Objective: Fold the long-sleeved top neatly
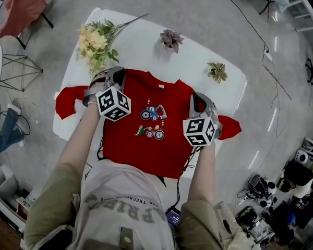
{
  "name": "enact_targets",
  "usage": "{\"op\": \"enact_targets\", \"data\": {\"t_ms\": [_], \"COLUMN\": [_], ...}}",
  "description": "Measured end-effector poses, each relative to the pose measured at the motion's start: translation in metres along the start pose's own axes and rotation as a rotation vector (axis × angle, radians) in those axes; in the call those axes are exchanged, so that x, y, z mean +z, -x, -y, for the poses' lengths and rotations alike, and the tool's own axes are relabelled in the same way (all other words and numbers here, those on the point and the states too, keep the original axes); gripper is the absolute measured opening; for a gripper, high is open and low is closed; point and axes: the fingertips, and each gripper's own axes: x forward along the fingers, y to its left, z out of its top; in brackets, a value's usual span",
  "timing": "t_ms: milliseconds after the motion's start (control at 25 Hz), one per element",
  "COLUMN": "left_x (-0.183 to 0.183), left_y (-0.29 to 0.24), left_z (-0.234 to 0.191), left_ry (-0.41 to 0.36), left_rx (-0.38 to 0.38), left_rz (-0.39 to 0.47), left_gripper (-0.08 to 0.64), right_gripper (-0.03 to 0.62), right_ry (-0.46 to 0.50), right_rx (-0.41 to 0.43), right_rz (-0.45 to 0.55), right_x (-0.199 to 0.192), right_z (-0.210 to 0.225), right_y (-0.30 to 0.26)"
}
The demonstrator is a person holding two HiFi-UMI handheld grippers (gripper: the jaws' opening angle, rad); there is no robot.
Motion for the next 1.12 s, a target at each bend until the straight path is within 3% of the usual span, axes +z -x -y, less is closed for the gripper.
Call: {"op": "enact_targets", "data": {"t_ms": [120, 240, 440, 560, 720, 880, 1120], "left_x": [-0.012, -0.011, -0.005, -0.004, 0.006, 0.025, 0.104], "left_y": [-0.015, -0.013, 0.031, 0.069, 0.110, 0.128, 0.141], "left_z": [0.001, -0.005, -0.017, -0.012, 0.032, 0.109, 0.226], "left_ry": [0.019, 0.063, 0.223, 0.326, 0.438, 0.463, 0.498], "left_rx": [0.017, 0.055, 0.089, 0.090, 0.004, -0.117, -0.331], "left_rz": [-0.065, -0.062, 0.014, 0.042, 0.070, 0.065, 0.145], "left_gripper": [0.077, 0.156, 0.280, 0.291, 0.293, 0.292, 0.291], "right_gripper": [0.002, 0.003, 0.250, 0.255, 0.255, 0.255, 0.255], "right_ry": [-0.036, -0.114, -0.278, -0.345, -0.377, -0.360, -0.248], "right_rx": [-0.011, -0.021, 0.058, 0.052, 0.014, -0.035, -0.035], "right_rz": [0.009, 0.063, 0.164, 0.216, 0.202, 0.108, 0.058], "right_x": [-0.002, 0.004, 0.018, 0.014, -0.026, -0.092, -0.142], "right_z": [0.000, 0.004, -0.004, -0.005, -0.002, 0.008, 0.015], "right_y": [-0.004, 0.001, 0.032, 0.068, 0.116, 0.144, 0.161]}}
